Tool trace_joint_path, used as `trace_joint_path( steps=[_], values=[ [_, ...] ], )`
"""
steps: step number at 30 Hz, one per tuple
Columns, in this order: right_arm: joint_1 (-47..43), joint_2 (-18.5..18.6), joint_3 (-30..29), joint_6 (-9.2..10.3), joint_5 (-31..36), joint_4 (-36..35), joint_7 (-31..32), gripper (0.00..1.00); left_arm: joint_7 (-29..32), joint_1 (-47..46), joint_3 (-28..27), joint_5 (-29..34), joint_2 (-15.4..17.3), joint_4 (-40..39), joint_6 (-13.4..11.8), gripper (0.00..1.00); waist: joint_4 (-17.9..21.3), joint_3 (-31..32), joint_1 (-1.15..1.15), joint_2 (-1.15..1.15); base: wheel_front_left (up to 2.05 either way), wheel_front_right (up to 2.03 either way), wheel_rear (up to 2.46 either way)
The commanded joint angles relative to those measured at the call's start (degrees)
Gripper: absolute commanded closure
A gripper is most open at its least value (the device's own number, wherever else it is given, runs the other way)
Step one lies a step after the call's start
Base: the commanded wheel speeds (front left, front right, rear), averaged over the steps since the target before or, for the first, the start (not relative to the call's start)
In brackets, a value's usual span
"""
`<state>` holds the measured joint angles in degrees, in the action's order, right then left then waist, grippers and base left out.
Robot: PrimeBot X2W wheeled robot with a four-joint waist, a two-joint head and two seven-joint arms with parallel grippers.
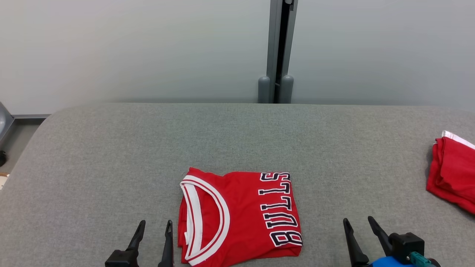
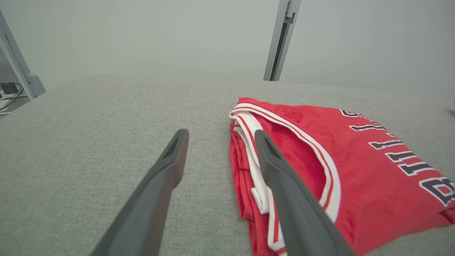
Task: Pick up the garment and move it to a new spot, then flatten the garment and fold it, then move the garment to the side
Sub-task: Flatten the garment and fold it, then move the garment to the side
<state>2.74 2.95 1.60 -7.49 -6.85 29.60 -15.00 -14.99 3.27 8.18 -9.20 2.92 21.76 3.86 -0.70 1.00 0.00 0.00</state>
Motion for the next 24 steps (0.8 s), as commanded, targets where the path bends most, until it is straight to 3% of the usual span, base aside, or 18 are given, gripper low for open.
trace_joint_path(
  steps=[1, 9, 14, 18, 24],
  values=[
    [-0.69, -0.03, 0.37, 0.0, -0.61, 0.02, -0.2, 0.0, -0.26, 0.22, 0.3, -0.24, 0.0, -0.23, -0.16, 0.0, 0.01, -0.1, 0.0, 0.0, 0.0, 0.0, 0.0],
    [1.22, -0.02, 2.27, 0.0, -1.86, 0.84, -0.21, 0.0, -0.26, -0.9, 1.38, -0.18, 0.0, 0.0, 0.16, 0.0, -1.14, -0.71, 0.0, 0.0, 0.0, 0.0, 0.0],
    [7.36, 0.09, 8.71, 0.0, -7.55, 4.27, -0.2, 0.0, -0.26, -1.63, 2.67, -0.3, -0.01, 0.62, 0.83, 0.0, -3.15, -2.27, 0.0, 0.0, 0.0, 0.0, 0.0],
    [11.04, 0.04, 11.94, 0.0, -10.72, 7.87, 0.4, 0.0, -0.26, -1.65, 2.94, -0.39, 0.0, 1.1, 1.13, 0.0, -4.26, -3.05, 0.0, 0.0, 0.0, 0.0, 0.0],
    [17.23, 0.07, 15.54, 0.0, -13.46, 19.15, 4.34, 0.0, -0.26, -2.66, 4.11, 0.15, 0.0, 2.64, 1.79, 0.0, -6.78, -4.01, 0.0, 0.0, 0.0, 0.0, 0.0]
  ],
)
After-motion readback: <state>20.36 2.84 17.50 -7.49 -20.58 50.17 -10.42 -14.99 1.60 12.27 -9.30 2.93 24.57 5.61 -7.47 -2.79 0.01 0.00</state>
